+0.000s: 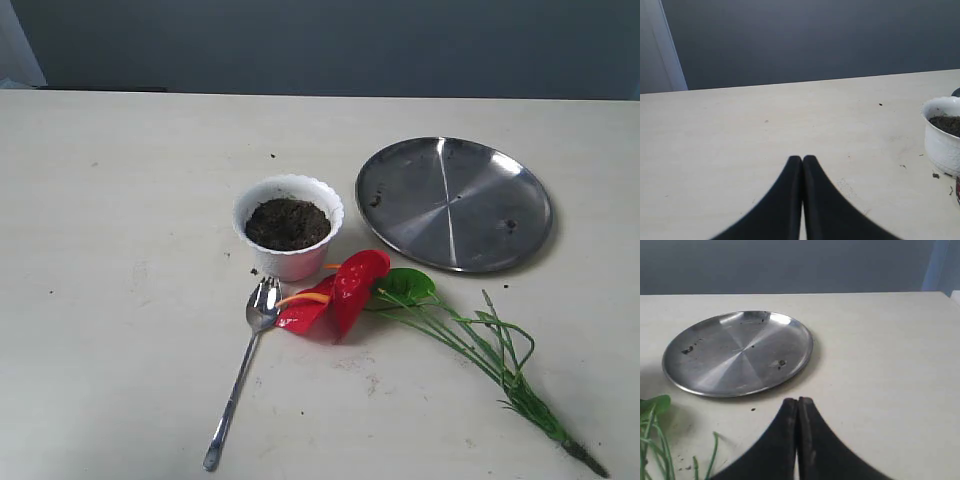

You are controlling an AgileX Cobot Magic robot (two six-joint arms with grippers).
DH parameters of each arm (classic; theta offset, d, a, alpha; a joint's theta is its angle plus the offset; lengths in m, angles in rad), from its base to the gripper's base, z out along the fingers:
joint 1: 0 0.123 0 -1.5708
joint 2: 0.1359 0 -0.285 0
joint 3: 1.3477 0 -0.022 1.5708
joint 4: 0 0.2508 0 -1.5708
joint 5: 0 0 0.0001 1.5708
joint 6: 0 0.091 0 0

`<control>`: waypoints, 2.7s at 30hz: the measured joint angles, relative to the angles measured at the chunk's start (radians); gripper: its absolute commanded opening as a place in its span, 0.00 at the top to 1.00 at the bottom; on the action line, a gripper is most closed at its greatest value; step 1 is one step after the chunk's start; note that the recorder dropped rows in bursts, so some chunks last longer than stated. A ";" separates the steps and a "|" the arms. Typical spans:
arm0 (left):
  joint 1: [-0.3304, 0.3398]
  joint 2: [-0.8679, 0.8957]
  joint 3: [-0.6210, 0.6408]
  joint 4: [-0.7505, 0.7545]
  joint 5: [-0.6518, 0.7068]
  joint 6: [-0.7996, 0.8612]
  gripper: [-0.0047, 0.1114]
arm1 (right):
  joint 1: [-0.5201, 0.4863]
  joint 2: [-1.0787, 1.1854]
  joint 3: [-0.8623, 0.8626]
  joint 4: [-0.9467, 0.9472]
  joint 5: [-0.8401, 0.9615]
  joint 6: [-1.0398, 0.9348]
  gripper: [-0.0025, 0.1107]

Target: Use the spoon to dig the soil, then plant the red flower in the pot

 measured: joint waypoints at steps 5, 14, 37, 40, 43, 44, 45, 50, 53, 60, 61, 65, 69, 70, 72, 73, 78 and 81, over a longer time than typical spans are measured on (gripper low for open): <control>0.000 0.000 0.000 0.000 0.000 0.000 0.96 | 0.000 0.000 0.003 -0.138 -0.152 0.000 0.98; 0.000 0.000 0.000 0.000 0.000 0.000 0.96 | 0.000 -0.002 0.003 0.214 -0.552 0.382 0.98; 0.000 0.000 0.000 0.000 0.000 0.000 0.96 | 0.000 0.406 -0.686 0.357 0.060 0.046 0.98; 0.000 0.000 0.000 0.000 0.000 0.000 0.96 | 0.000 0.638 -0.906 0.313 0.158 -0.041 0.98; 0.000 0.000 0.000 0.000 0.000 0.000 0.96 | 0.003 0.836 -1.103 0.295 0.266 -0.074 0.98; 0.000 0.000 0.000 0.000 0.000 0.000 0.96 | 0.013 0.893 -1.150 0.293 0.297 -0.081 0.98; 0.000 0.000 0.000 0.000 0.000 0.000 0.96 | 0.033 0.943 -1.183 0.290 0.318 -0.085 0.98; 0.000 0.000 0.000 0.000 0.000 0.000 0.96 | 0.234 1.092 -1.214 0.172 0.366 0.003 0.98; 0.000 0.000 0.000 0.000 0.000 0.000 0.96 | 0.418 1.155 -1.202 -0.032 0.384 0.197 0.98; 0.000 0.000 0.000 0.000 0.000 0.000 0.96 | 0.872 1.373 -1.181 -0.477 0.432 0.767 0.98; 0.000 0.000 0.000 0.000 0.000 0.000 0.96 | 0.921 1.414 -1.181 -0.499 0.423 0.820 0.98; 0.000 0.000 0.000 0.000 0.000 0.000 0.96 | 1.040 1.570 -1.181 -0.521 0.365 0.921 0.98; 0.000 0.000 0.000 0.000 0.000 0.000 0.96 | 1.081 1.699 -1.178 -0.518 0.315 0.975 0.98; 0.000 0.000 0.000 0.000 0.000 0.000 0.96 | 1.082 1.717 -1.178 -0.507 0.308 0.981 0.97; 0.000 0.000 0.000 0.000 0.000 0.000 0.96 | 1.082 1.736 -1.178 -0.478 0.301 0.983 0.87; 0.000 0.000 0.000 0.000 0.000 0.000 0.96 | 1.082 1.744 -1.178 -0.459 0.292 0.983 0.80; 0.000 0.000 0.000 0.000 0.000 0.000 0.96 | 1.082 1.747 -1.178 -0.328 0.230 0.934 0.47; 0.000 0.000 0.000 0.000 0.000 0.000 0.96 | 1.084 1.756 -1.178 -0.275 0.233 0.936 0.56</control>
